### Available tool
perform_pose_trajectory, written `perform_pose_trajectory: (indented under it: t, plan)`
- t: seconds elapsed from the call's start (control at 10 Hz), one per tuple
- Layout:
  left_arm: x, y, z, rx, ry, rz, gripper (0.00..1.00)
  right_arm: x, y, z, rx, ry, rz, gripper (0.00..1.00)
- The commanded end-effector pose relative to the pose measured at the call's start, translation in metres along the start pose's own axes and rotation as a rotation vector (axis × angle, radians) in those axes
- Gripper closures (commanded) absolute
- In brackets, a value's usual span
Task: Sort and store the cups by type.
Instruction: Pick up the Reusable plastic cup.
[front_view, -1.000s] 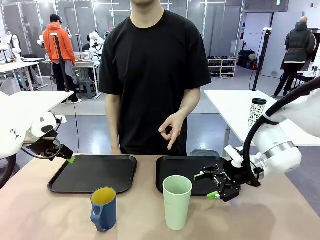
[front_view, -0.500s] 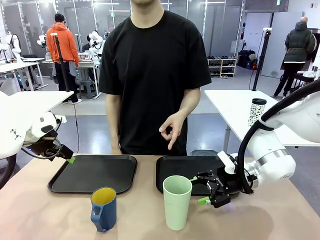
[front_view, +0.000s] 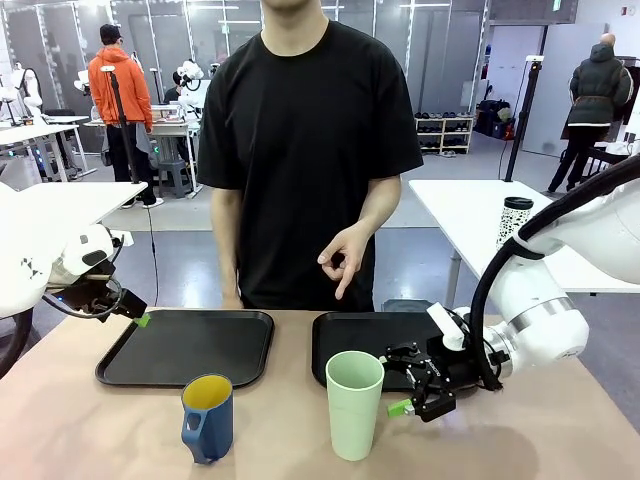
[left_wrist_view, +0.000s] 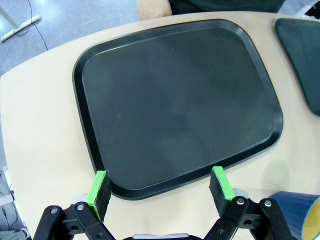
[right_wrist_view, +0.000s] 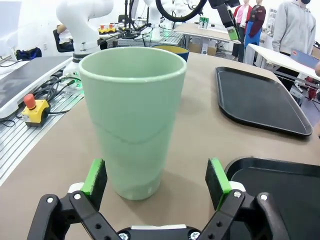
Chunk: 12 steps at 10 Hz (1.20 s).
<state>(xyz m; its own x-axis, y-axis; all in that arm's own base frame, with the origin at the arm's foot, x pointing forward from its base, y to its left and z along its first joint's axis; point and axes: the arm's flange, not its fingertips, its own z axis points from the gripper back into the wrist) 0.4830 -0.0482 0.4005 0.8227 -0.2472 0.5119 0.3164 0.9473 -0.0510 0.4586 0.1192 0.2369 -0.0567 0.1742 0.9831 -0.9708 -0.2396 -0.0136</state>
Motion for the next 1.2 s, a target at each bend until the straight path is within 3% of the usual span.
perform_pose_trajectory:
  t: [0.0, 1.1]
  plan:
    - [0.001, 0.0, 0.001, 0.0, -0.002, -0.002, 0.0, -0.02, 0.026, -0.014, -0.011, 0.002, 0.048, 0.0]
    - [0.001, 0.0, 0.001, 0.0, -0.002, -0.002, 0.0, -0.035, 0.021, -0.042, 0.084, -0.066, 0.033, 0.0]
